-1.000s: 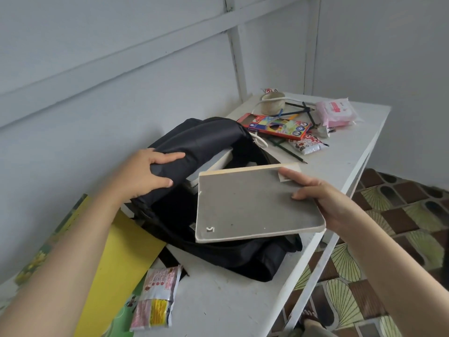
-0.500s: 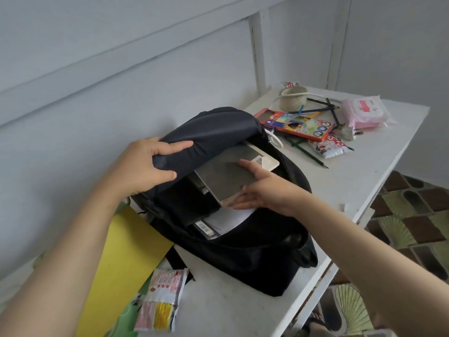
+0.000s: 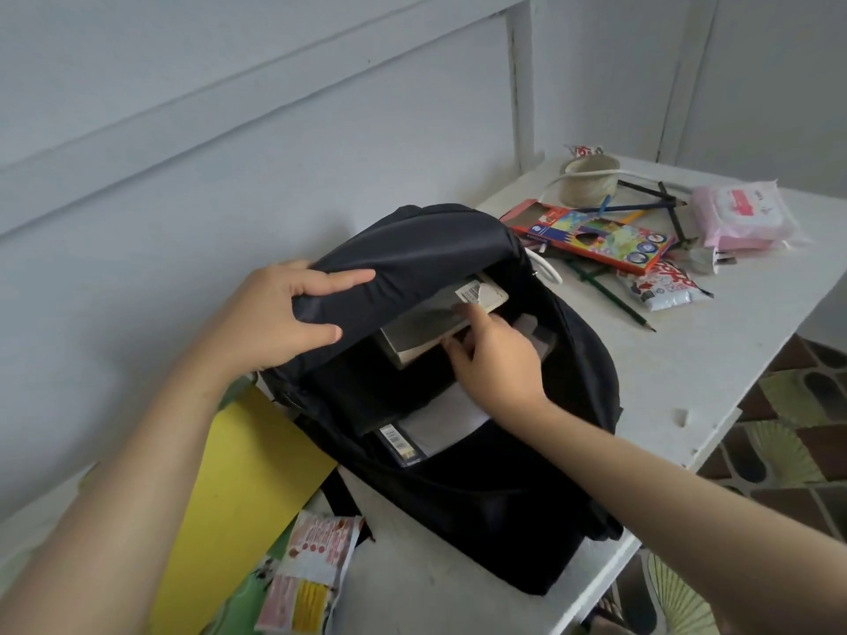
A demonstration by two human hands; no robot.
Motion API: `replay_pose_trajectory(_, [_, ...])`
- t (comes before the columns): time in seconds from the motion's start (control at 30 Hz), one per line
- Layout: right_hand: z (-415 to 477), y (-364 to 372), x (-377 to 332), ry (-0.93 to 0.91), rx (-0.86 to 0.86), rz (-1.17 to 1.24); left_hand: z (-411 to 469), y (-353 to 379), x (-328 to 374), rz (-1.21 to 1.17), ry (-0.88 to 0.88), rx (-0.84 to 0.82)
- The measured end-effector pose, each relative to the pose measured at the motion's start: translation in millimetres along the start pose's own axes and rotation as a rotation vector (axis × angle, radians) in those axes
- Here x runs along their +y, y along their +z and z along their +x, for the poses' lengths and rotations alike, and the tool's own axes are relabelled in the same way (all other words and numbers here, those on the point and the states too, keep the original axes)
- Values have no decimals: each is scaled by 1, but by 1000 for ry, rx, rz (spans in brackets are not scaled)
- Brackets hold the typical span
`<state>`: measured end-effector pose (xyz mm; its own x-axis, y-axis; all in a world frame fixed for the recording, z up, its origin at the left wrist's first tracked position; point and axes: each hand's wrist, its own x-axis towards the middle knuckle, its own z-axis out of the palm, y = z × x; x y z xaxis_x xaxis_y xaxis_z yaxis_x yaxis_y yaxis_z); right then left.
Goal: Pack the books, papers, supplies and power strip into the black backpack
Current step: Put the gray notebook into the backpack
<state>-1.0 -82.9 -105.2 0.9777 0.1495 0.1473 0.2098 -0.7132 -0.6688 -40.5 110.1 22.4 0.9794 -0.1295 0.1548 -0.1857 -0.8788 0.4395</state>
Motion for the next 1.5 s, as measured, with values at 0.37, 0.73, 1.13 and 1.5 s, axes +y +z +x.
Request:
replay_pose_trajectory(0.37, [-14,23,26,-272,-141,-298,0,0,1,-13,-10,-2])
replay_pose_trajectory(0.73, [12,18,28,-362,-198,-296,-4,1,3,-63,-44,21])
replay_pose_trajectory(1.13, [9,-43,26,-582,152,152,-8,15,-4,-132,-176,78])
replay_pose_trajectory(1.5, [70,-46,34,-716,-30,-37,-49,75,-2,-595,-394,376])
